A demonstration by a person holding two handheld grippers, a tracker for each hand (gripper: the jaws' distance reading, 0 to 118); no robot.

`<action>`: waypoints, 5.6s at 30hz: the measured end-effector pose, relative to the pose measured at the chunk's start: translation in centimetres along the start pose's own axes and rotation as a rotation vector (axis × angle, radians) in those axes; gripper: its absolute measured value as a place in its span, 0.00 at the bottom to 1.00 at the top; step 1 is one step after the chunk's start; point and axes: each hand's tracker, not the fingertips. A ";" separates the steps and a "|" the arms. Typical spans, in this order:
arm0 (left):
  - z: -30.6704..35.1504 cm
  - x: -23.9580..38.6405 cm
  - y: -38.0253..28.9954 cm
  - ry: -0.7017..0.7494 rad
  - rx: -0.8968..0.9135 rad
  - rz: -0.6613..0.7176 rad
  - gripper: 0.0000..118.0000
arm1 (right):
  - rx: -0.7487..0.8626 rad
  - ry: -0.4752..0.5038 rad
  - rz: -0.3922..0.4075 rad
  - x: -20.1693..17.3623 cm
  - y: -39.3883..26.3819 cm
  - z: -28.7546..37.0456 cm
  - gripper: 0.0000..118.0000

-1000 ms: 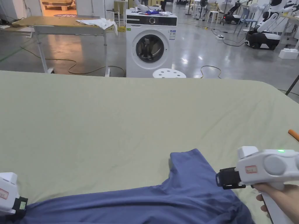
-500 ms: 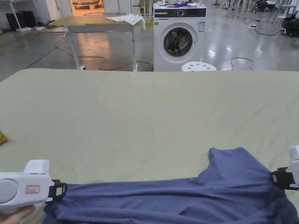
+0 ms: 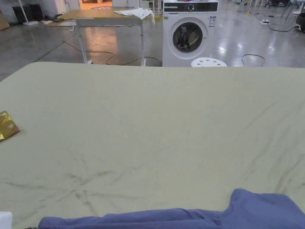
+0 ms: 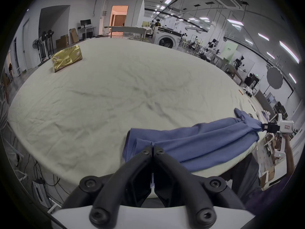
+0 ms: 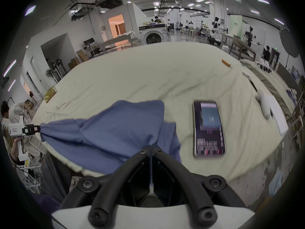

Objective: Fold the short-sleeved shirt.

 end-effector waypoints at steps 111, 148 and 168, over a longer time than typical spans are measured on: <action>-7.3 16.6 -0.4 -0.323 0.109 -0.005 0.06 | 0.488 0.138 -0.014 -10.6 -5.1 6.2 0.00; -5.4 -0.6 -1.8 -0.322 0.098 0.486 0.71 | 0.413 0.132 -0.160 -7.4 -6.2 4.7 0.00; 3.0 4.6 1.0 -0.080 0.289 0.234 0.13 | 0.403 0.155 -0.184 -7.3 -6.4 4.1 0.00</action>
